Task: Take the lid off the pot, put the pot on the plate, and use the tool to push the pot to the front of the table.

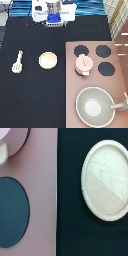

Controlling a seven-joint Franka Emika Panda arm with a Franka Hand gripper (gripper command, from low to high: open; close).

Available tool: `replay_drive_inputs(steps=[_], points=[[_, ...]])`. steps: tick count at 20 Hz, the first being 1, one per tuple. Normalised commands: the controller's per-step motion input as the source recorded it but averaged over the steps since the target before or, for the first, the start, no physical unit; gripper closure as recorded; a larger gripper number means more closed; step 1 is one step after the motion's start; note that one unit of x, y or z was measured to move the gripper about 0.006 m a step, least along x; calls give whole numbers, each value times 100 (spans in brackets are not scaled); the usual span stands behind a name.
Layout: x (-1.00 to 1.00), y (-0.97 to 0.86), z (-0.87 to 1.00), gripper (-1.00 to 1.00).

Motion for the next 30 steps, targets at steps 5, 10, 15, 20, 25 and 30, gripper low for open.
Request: replay_drive_inputs(steps=[5, 10, 15, 20, 25, 30], points=[[51, 41, 33, -100], [98, 60, 59, -100], [99, 60, 60, -100], [98, 58, 52, -100], [69, 71, 5, -100], [45, 77, -39, -100]])
